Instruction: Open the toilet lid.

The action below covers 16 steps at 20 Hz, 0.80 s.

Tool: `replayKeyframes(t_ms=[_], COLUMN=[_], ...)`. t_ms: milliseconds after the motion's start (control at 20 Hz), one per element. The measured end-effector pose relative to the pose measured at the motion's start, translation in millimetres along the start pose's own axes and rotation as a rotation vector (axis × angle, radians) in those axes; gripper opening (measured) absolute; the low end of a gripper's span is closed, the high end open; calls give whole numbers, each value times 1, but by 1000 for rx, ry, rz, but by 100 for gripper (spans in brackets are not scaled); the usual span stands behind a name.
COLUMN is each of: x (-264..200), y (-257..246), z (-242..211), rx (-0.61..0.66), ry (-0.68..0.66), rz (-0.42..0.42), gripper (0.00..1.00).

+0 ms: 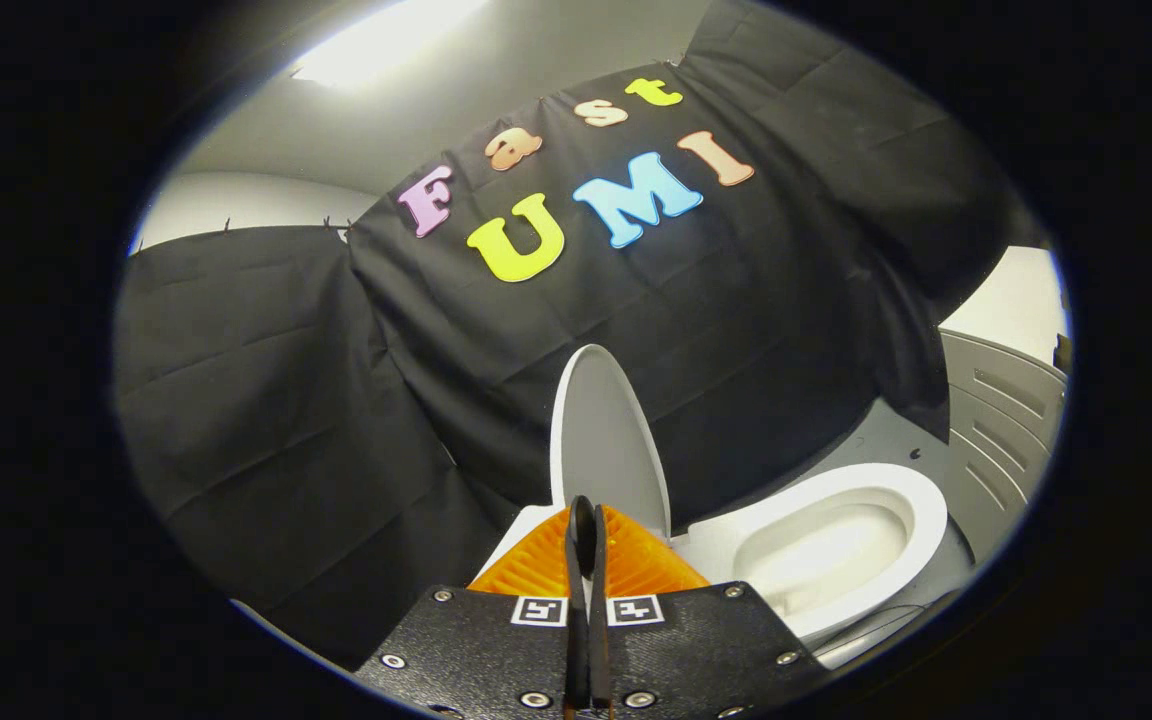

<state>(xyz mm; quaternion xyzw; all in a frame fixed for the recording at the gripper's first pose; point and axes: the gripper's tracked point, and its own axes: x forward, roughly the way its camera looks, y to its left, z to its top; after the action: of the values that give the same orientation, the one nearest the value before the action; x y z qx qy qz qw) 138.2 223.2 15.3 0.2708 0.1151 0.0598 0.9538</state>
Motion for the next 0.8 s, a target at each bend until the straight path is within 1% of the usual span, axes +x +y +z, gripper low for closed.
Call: replayKeyframes(t_ms=[100, 200, 300, 650, 800], x=[3, 6, 9, 19, 22], y=[9, 17, 29, 60, 70], z=[-3, -6, -12, -28, -36], rx=[-27, -83, -117, -139, -159], ry=[-5, -3, 5, 1, 2], rz=[3, -8, 2, 40, 41], gripper=[0, 0, 0, 0, 0])
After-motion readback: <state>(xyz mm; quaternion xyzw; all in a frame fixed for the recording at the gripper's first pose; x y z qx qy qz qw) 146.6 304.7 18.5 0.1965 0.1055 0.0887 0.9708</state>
